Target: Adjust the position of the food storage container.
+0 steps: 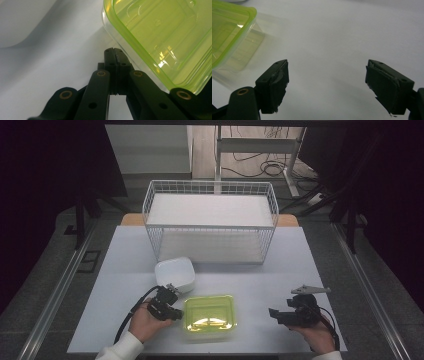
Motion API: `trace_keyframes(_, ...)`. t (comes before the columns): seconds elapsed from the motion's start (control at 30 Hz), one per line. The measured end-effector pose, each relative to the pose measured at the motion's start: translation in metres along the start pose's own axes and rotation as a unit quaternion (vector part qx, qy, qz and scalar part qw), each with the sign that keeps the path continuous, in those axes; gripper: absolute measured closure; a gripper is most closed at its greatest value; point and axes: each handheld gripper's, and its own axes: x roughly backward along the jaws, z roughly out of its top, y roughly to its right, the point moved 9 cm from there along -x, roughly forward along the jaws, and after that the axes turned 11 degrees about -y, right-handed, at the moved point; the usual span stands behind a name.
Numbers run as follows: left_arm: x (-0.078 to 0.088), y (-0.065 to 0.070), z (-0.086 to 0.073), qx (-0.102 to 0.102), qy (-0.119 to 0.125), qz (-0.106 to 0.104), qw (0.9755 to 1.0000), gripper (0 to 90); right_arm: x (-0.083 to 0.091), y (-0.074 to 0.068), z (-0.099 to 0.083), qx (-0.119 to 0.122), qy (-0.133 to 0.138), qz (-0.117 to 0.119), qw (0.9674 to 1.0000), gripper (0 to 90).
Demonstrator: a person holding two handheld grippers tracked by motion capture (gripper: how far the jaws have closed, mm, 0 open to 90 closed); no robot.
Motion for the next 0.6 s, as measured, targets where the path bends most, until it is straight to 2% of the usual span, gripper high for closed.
trace_keyframes(0.17,0.002,-0.001,-0.001,0.002,0.007,-0.006,1.0,88.1,0.0,0.0,0.0,-0.001,-0.001,-0.001,1.0,19.0)
trace_keyframes(0.23,0.008,-0.008,-0.005,0.013,0.025,-0.01,0.9996,87.0,0.0,-0.001,0.001,0.004,0.004,-0.001,1.0,19.2)
trace_keyframes(0.3,0.011,-0.009,-0.006,0.015,0.029,-0.009,0.9994,85.2,0.001,-0.003,0.002,0.009,0.008,0.002,0.9999,19.1)
trace_keyframes(0.33,0.021,-0.011,-0.009,0.018,0.048,-0.009,0.9986,83.6,0.002,-0.005,0.003,0.015,0.013,0.004,0.9998,18.2)
trace_keyframes(0.43,0.036,-0.009,-0.009,0.024,0.088,-0.01,0.9958,75.5,0.001,-0.009,0.005,0.025,0.02,0.007,0.9995,17.7)
trace_keyframes(0.47,0.042,-0.008,-0.009,0.025,0.1,-0.015,0.9945,71.6,0.001,-0.01,0.005,0.026,0.021,0.007,0.9994,17.4)
trace_keyframes(0.5,0.042,-0.008,-0.009,0.025,0.1,-0.015,0.9945,67.7,0.001,-0.012,0.005,0.026,0.021,0.006,0.9994,17.0)
trace_keyframes(0.53,0.053,-0.005,-0.009,0.03,0.12,-0.022,0.9921,63.3,0.0,-0.014,0.006,0.028,0.023,0.006,0.9993,16.7)
trace_keyframes(0.6,0.06,-0.005,-0.01,0.043,0.131,-0.022,0.9902,51.3,0.0,-0.017,0.007,0.03,0.026,0.013,0.9991,16.5)
